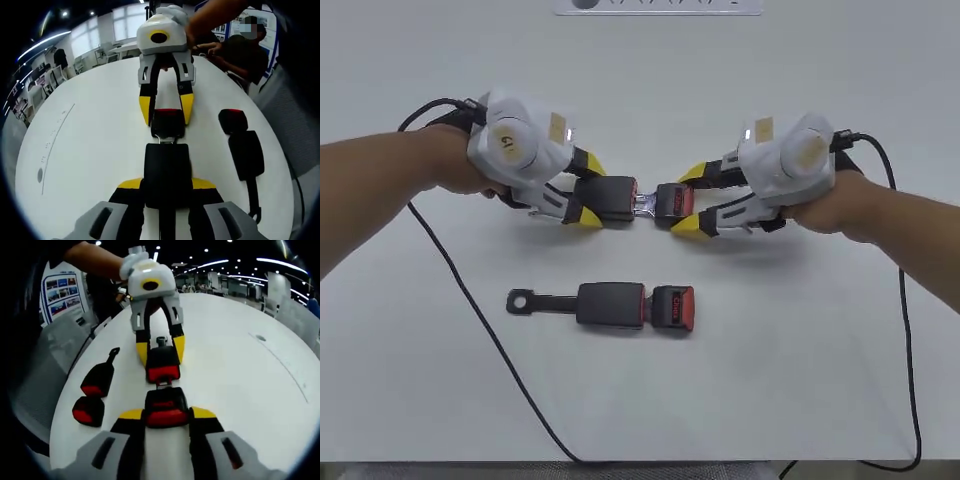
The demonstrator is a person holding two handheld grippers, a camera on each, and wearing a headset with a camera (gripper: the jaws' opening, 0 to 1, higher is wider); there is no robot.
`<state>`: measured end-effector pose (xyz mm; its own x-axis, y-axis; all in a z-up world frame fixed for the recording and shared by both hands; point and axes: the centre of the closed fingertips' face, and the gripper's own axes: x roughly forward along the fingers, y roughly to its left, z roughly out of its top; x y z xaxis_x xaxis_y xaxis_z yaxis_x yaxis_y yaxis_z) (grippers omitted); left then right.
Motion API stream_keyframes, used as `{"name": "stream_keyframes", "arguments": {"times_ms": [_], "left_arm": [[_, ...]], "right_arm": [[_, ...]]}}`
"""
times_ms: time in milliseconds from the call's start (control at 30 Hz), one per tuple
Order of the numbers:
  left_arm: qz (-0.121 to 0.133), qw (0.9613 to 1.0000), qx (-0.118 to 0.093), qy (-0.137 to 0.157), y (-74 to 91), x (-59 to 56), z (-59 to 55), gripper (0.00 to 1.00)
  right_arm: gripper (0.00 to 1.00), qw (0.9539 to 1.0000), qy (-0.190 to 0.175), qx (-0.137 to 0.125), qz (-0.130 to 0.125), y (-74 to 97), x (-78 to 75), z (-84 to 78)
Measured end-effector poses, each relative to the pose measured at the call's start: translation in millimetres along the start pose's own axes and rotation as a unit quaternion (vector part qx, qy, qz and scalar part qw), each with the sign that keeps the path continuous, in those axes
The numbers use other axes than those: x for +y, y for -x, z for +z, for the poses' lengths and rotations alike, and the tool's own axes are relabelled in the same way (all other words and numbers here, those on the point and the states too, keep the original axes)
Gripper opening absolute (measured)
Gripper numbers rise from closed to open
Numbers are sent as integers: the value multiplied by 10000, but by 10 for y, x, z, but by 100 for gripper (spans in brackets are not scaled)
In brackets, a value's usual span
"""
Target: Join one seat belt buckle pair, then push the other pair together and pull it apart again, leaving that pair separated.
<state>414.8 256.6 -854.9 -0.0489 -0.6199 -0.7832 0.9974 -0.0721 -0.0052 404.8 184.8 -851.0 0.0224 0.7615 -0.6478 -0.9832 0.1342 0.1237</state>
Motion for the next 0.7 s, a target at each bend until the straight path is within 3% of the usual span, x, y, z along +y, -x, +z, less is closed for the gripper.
{"name": "stream_keyframes", "arguments": {"times_ms": [700], "left_arm": [[-71, 9998, 193, -59, -28, -30, 7, 34]], "right_arm": [[33, 9999, -77, 81, -39, -141, -7, 105]]}}
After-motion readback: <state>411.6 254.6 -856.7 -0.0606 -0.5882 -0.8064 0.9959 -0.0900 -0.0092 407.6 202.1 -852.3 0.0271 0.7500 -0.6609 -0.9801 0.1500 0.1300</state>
